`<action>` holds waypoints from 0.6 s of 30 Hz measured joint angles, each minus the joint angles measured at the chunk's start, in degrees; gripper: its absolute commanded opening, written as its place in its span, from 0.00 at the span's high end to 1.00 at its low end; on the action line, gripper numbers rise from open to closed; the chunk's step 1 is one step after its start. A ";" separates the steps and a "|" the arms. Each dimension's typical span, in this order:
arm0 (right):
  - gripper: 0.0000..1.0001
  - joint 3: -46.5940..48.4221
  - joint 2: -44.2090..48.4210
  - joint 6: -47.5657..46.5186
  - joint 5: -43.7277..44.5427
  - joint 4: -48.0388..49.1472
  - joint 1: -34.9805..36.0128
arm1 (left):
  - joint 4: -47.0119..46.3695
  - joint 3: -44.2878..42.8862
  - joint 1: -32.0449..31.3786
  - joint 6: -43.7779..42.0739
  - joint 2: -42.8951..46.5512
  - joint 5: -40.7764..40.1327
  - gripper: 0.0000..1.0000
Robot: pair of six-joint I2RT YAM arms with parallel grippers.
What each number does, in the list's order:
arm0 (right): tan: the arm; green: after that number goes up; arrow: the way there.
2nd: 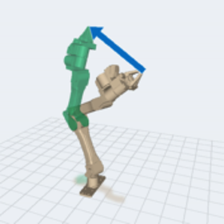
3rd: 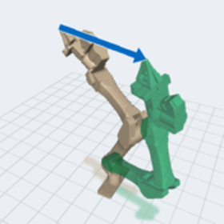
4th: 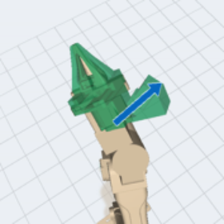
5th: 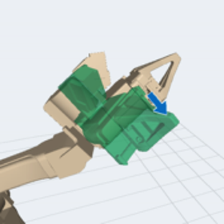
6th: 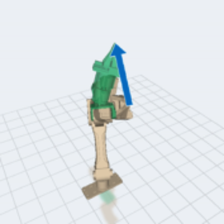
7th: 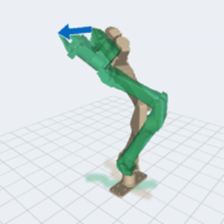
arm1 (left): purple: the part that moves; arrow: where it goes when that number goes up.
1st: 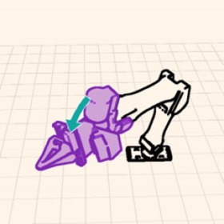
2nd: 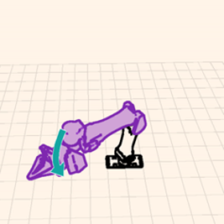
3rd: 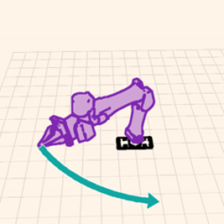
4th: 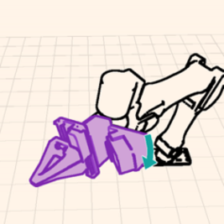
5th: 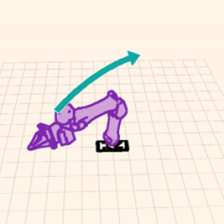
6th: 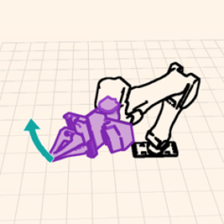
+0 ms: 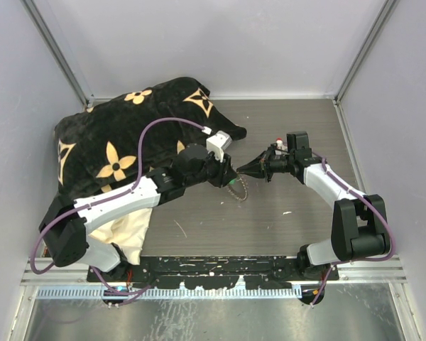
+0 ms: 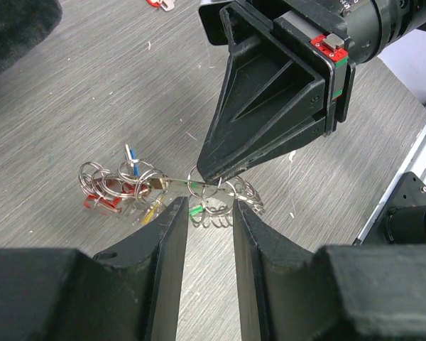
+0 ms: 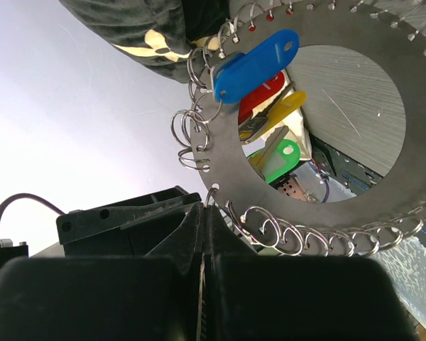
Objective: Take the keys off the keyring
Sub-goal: Remove the key from the keyring.
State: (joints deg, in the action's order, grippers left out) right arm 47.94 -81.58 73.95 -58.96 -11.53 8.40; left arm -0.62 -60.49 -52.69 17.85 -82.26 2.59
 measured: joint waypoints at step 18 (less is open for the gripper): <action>0.99 0.00 0.00 0.17 -0.59 0.39 0.00 | 2.64 -1.44 -0.20 -0.15 -1.90 -0.92 0.75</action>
State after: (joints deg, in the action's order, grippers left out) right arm 47.94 -81.58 74.13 -59.55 -11.14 8.40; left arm 2.02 -61.93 -52.88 17.69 -84.16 1.67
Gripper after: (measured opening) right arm 0.032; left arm 0.272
